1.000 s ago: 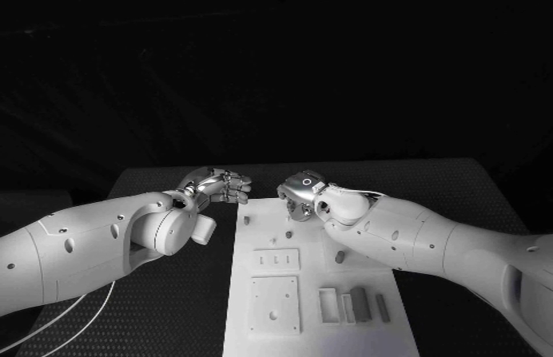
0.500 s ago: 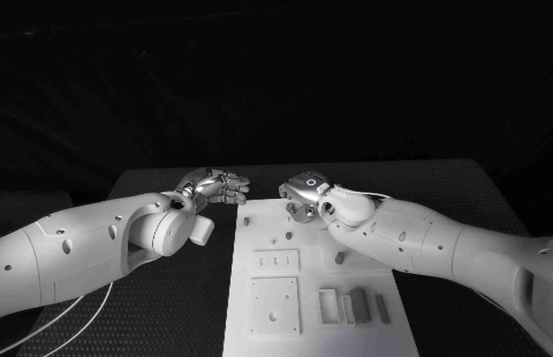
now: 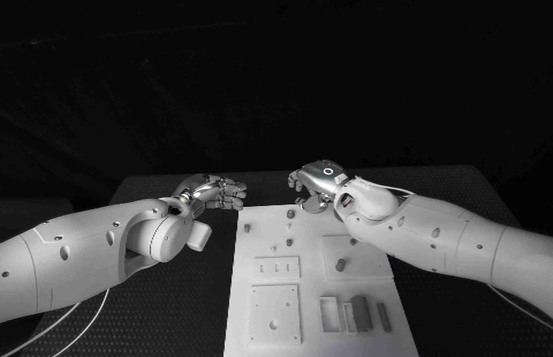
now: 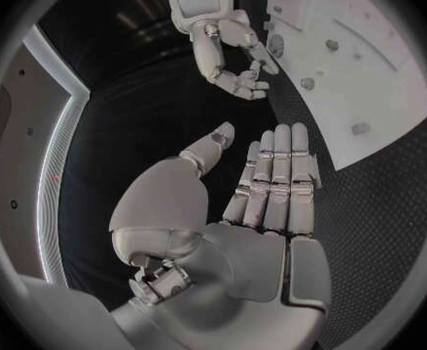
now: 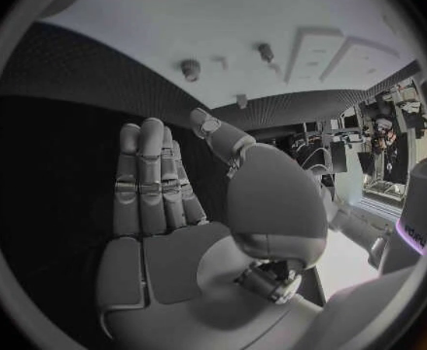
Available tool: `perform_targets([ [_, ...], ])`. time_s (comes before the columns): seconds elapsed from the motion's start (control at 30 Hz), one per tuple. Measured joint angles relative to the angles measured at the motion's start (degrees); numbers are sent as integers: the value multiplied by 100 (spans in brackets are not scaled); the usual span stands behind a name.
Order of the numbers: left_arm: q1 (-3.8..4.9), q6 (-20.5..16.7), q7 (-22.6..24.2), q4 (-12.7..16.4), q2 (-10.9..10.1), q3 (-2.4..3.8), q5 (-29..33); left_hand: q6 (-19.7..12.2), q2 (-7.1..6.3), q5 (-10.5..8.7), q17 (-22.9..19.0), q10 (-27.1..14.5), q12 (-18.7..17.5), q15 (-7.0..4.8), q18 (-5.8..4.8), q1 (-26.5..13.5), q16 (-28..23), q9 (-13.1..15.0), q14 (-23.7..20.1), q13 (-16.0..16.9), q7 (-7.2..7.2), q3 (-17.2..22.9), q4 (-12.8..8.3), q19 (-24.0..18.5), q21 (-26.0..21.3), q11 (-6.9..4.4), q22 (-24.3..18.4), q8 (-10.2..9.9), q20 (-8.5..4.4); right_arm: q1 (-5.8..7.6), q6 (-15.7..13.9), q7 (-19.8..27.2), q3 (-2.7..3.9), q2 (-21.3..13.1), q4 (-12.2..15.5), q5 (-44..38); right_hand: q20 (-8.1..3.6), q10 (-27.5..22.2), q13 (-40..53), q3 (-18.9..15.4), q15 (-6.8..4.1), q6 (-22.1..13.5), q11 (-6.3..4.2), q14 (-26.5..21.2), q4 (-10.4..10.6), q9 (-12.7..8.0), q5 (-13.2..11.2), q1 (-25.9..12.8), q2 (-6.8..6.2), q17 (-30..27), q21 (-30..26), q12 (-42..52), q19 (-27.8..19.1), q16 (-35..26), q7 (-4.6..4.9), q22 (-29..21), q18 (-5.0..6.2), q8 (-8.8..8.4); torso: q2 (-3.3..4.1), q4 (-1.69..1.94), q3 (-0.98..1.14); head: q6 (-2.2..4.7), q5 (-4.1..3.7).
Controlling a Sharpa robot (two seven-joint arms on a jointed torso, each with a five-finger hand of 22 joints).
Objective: Assemble the parts on the task board
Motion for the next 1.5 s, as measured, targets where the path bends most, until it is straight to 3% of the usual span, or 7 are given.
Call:
perform_targets([
  [0.17,-2,0,3,-47,18,-2,1,0,0,0,1,0,0,0,0,0,0,0,0,0,0,0,0,0,0,0,5,0,0,253,223,2,50,-396,193,51,-82,649,340,-100,-232,121,-249,132,64,42,0,-53,-53,170,181,435,201,278,-64,1,47,50,-18,-39,15,54,33],
  [0.27,-2,1,4,-91,31,-4,1,0,0,0,7,0,1,0,0,0,0,0,0,0,0,0,0,0,-10,0,5,0,0,380,511,-4,52,-576,189,62,-209,905,1025,-255,-367,55,-373,199,160,53,-14,-166,-166,662,562,972,411,995,-131,17,84,50,-41,-86,29,79,60],
  [0.47,-2,5,4,-159,82,-4,1,0,0,0,7,0,1,0,0,0,0,0,0,0,0,0,0,0,-23,0,5,0,0,452,1074,-2,53,-747,104,256,-295,-230,3748,-256,-422,-8,-404,-301,253,139,-17,-256,-256,1427,1353,2490,135,2232,-178,8,90,-11,-94,-173,52,104,103],
  [0.57,-8,7,6,-169,87,-2,1,0,0,0,6,0,1,0,-1,0,0,0,0,1,0,0,0,0,-23,0,5,0,0,446,1342,1,47,-770,1,448,-316,-906,5166,-390,-411,-88,-445,-612,196,159,-17,-300,-212,1795,1784,3594,-15,2932,-232,3,87,-70,-112,-202,58,112,116],
  [0.73,-23,11,7,-182,88,-3,1,0,0,0,11,0,1,0,-1,0,-22,1,0,1,0,0,0,0,-23,0,4,0,0,428,1653,2,43,-825,-133,705,-331,-1095,6213,-546,-365,-245,-402,-805,151,205,-17,-339,-186,1891,2310,4927,-144,3556,-153,-3,72,-122,-125,-232,77,110,130],
  [1.07,-34,19,7,-214,129,-4,1,0,0,0,16,0,1,0,-1,0,-22,1,0,1,0,0,0,0,-23,0,9,0,0,230,2041,-29,-12,-790,-278,866,-424,-1230,6411,-532,-282,-415,-331,-818,306,215,-17,-408,-256,1863,2724,5748,-90,4115,-45,-3,-53,-212,-121,-249,80,116,86],
  [1.5,-40,24,6,-233,125,-4,1,0,0,0,22,0,2,0,0,0,-22,1,0,1,0,0,0,0,-23,0,8,0,0,76,2185,-20,-25,-758,-340,948,-455,-1373,6333,-522,-262,-470,-333,-836,364,258,-17,-463,-246,1779,2823,5933,-101,4261,-110,-3,-69,-203,-125,-236,66,54,106],
])
